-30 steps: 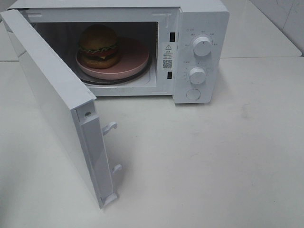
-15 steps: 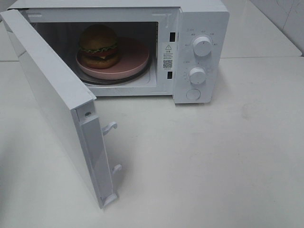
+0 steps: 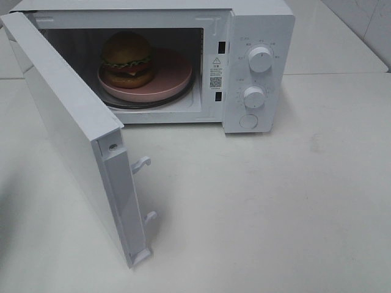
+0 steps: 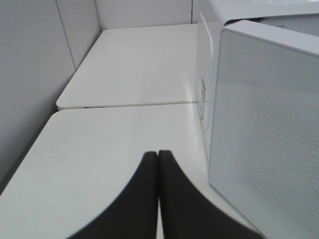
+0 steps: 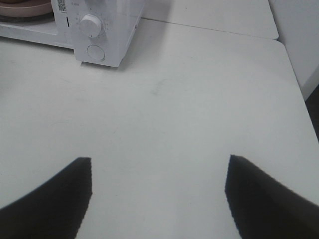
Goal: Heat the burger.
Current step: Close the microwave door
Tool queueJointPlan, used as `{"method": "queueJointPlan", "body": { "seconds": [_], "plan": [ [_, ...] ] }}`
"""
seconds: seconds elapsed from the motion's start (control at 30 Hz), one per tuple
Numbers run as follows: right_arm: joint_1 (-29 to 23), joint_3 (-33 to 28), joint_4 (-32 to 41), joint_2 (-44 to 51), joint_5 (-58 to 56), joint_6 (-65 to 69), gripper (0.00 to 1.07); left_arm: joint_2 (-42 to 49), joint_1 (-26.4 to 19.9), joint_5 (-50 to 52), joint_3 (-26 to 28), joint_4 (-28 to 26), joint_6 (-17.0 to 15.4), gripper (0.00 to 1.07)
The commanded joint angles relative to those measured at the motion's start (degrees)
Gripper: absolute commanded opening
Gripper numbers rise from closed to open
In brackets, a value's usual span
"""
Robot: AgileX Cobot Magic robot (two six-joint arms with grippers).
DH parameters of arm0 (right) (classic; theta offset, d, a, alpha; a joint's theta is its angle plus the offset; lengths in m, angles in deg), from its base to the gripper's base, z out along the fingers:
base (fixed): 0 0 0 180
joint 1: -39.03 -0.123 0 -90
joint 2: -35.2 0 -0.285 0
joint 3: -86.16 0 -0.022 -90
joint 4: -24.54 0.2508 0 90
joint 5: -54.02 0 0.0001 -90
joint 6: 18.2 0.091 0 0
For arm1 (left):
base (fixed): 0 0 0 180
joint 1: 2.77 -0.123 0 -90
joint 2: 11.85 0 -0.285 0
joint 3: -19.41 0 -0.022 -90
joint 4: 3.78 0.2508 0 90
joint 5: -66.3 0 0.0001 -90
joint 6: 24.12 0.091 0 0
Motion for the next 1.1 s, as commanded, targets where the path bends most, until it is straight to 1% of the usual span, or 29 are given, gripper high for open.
{"method": "queueJointPlan", "body": {
  "seconds": [0.03,0.07,0.13,0.17,0.2,0.27,0.3,0.37,0.4,0.43,0.47,0.5,0.53,0.6,0.63,0.67,0.7,0.73,0.77,0.8,0.83,0.87,0.9,0.93,0.97,1.0,1.03,1.07,1.1],
  "plan": [
    [0.34,-0.17,0.17,1.55,0.52,-0.4,0.73,-6.25,0.29,9.97,-0.23,12.09,-9.51,0.0],
    [0.34,-0.17,0.17,1.55,0.52,-0.4,0.73,-6.25,0.29,9.97,-0.23,12.09,-9.51,0.0],
    [0.34,-0.17,0.17,1.55,0.52,-0.4,0.73,-10.6,0.29,15.81,-0.23,17.07,-12.72,0.0],
    [0.34,-0.17,0.17,1.55,0.52,-0.4,0.73,-10.6,0.29,15.81,-0.23,17.07,-12.72,0.0],
    [0.34,-0.17,0.17,1.55,0.52,-0.4,0.73,-13.29,0.4,19.71,-0.23,17.07,-13.24,0.0],
    [0.34,-0.17,0.17,1.55,0.52,-0.4,0.73,-14.61,0.92,20.97,-0.23,16.79,-13.75,0.0],
    [0.34,-0.17,0.17,1.55,0.52,-0.4,0.73,-17.13,2.69,22.46,0.34,15.87,-13.69,0.0],
    [0.34,-0.17,0.17,1.55,0.52,-0.4,0.73,-18.16,3.67,22.46,0.74,15.87,-13.58,0.0],
    [0.34,-0.17,0.17,1.55,0.52,-0.4,0.73,-20.34,5.96,22.52,1.6,15.76,-13.29,0.0],
    [0.34,-0.17,0.17,1.55,0.52,-0.4,0.73,-20.34,5.96,22.52,1.6,15.76,-13.29,0.0],
    [0.34,-0.17,0.17,1.55,0.52,-0.4,0.73,-21.49,7.28,22.75,2.06,15.18,-13.01,0.0],
    [0.34,-0.17,0.17,1.55,0.52,-0.4,0.73,-23.61,9.91,23.49,2.69,13.46,-12.03,0.0],
    [0.34,-0.17,0.17,1.55,0.52,-0.4,0.73,-23.61,9.91,23.49,2.69,13.46,-12.03,0.0],
    [0.34,-0.17,0.17,1.55,0.52,-0.4,0.73,-25.95,13.24,25.84,2.92,9.8,-10.66,0.0],
    [0.34,-0.17,0.17,1.55,0.52,-0.4,0.73,-25.95,13.24,25.84,2.92,9.8,-10.66,0.0],
    [0.34,-0.17,0.17,1.55,0.52,-0.4,0.73,-27.56,15.41,27.27,2.98,7.22,-10.31,0.0],
    [0.34,-0.17,0.17,1.55,0.52,-0.4,0.73,-27.56,15.41,27.27,2.98,7.22,-10.31,0.0],
    [0.34,-0.17,0.17,1.55,0.52,-0.4,0.73,-28.42,16.62,27.56,3.21,5.67,-9.8,0.0],
    [0.34,-0.17,0.17,1.55,0.52,-0.4,0.73,-29.91,19.37,28.25,3.38,2.18,-8.14,0.0],
    [0.34,-0.17,0.17,1.55,0.52,-0.4,0.73,-29.91,19.37,28.25,3.38,2.18,-8.14,0.0],
    [0.34,-0.17,0.17,1.55,0.52,-0.4,0.73,-31.4,21.77,29.11,3.61,-0.92,-6.47,0.0],
    [0.34,-0.17,0.17,1.55,0.52,-0.4,0.73,-32.14,23.15,29.85,3.84,-2.29,-5.73,0.0],
    [0.34,-0.17,0.17,1.55,0.52,-0.4,0.73,-32.14,23.15,29.85,3.84,-2.29,-5.73,0.0],
    [0.34,-0.17,0.17,1.55,0.52,-0.4,0.73,-33.4,25.55,30.88,4.47,-4.41,-4.3,0.0],
    [0.34,-0.17,0.17,1.55,0.52,-0.4,0.73,-33.98,26.76,30.88,4.93,-5.5,-3.61,0.0],
    [0.34,-0.17,0.17,1.55,0.52,-0.4,0.73,-33.98,26.76,30.88,4.93,-5.5,-3.61,0.0],
    [0.34,-0.17,0.17,1.55,0.52,-0.4,0.73,-35.12,28.93,30.88,5.9,-7.45,-3.09,0.0],
    [0.34,-0.17,0.17,1.55,0.52,-0.4,0.73,-35.12,28.93,30.88,5.9,-7.45,-3.09,0.0],
    [0.34,-0.17,0.17,1.55,0.52,-0.4,0.73,-36.38,30.54,30.88,7.05,-8.65,-3.09,0.0]
  ]
}}
